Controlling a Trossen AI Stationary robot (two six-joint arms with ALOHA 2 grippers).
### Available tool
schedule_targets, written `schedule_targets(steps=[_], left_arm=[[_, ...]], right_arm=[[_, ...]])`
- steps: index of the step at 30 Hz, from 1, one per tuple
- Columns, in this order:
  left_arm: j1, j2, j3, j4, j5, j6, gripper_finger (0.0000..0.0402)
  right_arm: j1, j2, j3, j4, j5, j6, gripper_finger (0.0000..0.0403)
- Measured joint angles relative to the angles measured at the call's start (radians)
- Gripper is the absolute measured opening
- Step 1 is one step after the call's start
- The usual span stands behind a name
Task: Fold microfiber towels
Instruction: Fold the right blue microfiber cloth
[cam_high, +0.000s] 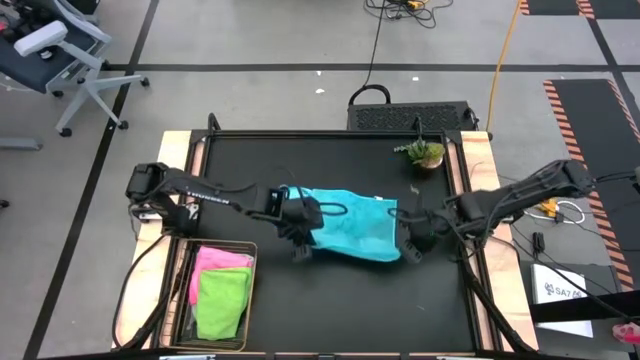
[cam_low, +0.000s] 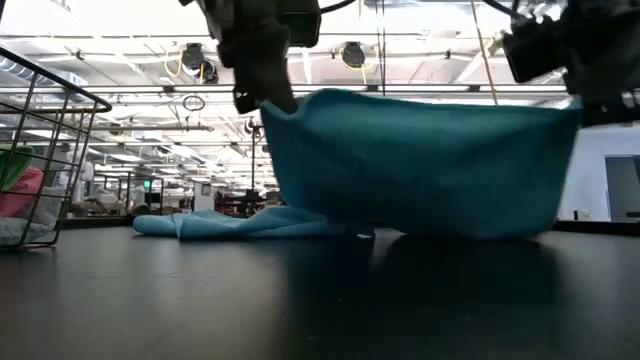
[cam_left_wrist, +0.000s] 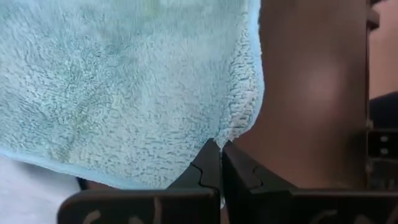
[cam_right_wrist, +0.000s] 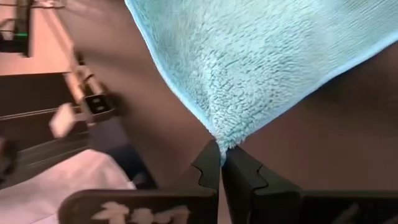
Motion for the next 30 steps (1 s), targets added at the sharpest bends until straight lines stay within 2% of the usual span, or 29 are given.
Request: schedule_targets(steps=[3, 5, 14, 17, 24, 30], left_arm=[[-0.023, 0.000, -0.048, 0.015, 0.000, -0.028, 0.0001], [-0.029, 0.000, -0.085, 0.052, 0.001, -0.051, 0.0001], [-0.015, 0.000, -0.194, 0.257, 0.057, -0.181, 0.0001], [-0.010, 0.000, -0.194, 0.257, 0.056, -0.166, 0.0001], [0.077, 0.000, -0.194, 0.259, -0.036, -0.206, 0.0001], [0.185, 0.000, -0.194, 0.262, -0.086, -0.218, 0.0003]], right_arm=[[0.066, 0.000, -0.100, 0.184, 0.021, 0.102, 0.0000], [0.100, 0.000, -0.143, 0.242, 0.054, 0.155, 0.0000], [0.204, 0.000, -0.165, 0.259, 0.137, 0.278, 0.0000], [0.207, 0.000, -0.165, 0.242, 0.189, 0.278, 0.0000], [0.164, 0.000, -0.165, 0.189, 0.339, 0.279, 0.0000], [0.087, 0.000, -0.165, 0.125, 0.347, 0.274, 0.0000]])
